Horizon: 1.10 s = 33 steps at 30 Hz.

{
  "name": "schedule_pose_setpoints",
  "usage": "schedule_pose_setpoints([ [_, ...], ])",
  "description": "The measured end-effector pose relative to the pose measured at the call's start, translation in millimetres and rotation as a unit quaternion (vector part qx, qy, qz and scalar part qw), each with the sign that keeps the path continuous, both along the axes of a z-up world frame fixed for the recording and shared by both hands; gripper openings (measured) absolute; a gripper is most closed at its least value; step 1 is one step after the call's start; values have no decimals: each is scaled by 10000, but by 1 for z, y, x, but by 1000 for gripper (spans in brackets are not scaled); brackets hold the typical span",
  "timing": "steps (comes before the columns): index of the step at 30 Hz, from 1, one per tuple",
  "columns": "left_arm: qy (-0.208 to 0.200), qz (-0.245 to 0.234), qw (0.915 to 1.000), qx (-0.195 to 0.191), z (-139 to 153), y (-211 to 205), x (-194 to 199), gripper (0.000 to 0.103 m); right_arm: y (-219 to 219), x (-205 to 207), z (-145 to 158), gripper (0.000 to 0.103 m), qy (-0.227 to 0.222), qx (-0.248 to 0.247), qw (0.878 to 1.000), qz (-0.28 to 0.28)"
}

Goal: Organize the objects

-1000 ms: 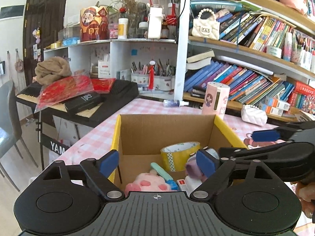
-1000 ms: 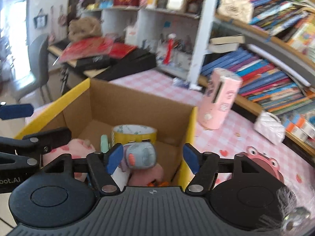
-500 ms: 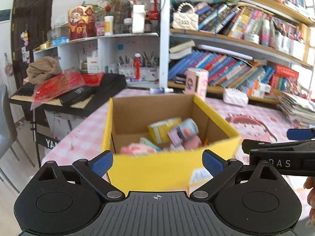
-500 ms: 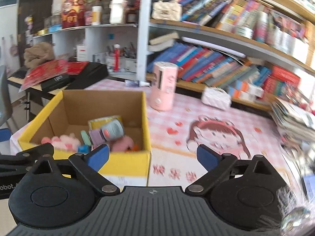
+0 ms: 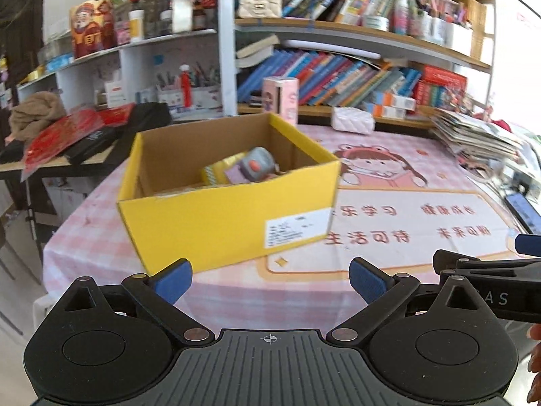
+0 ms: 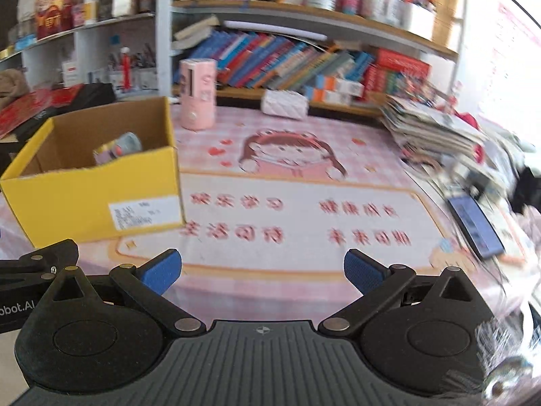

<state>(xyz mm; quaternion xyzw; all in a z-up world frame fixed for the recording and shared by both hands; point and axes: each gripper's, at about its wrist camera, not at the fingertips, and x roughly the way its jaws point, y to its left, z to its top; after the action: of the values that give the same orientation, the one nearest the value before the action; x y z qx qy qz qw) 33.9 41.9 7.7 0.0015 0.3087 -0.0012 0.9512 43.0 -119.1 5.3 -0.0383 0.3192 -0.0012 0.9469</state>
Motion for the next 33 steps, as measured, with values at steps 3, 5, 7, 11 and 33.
schedule_pose_setpoints([
  [3, 20, -125, 9999, 22, 0, -9, -3, 101, -9, -8, 0, 103, 21, 11, 9998, -175],
  [5, 47, -199, 9998, 59, 0, -14, -4, 101, -15, -11, 0, 103, 38, 32, 9996, -273],
  [7, 99, -222, 9996, 143, -1, -19, -4, 101, -20, -15, -1, 103, 69, 52, 9993, -351],
  [11, 191, -223, 9993, 240, -3, -25, -4, 101, -25, -17, -4, 103, 162, 74, 9989, -434],
  [33, 290, -294, 9986, 319, -4, -57, 10, 101, -58, -14, -4, 103, 234, 130, 9971, -719],
])
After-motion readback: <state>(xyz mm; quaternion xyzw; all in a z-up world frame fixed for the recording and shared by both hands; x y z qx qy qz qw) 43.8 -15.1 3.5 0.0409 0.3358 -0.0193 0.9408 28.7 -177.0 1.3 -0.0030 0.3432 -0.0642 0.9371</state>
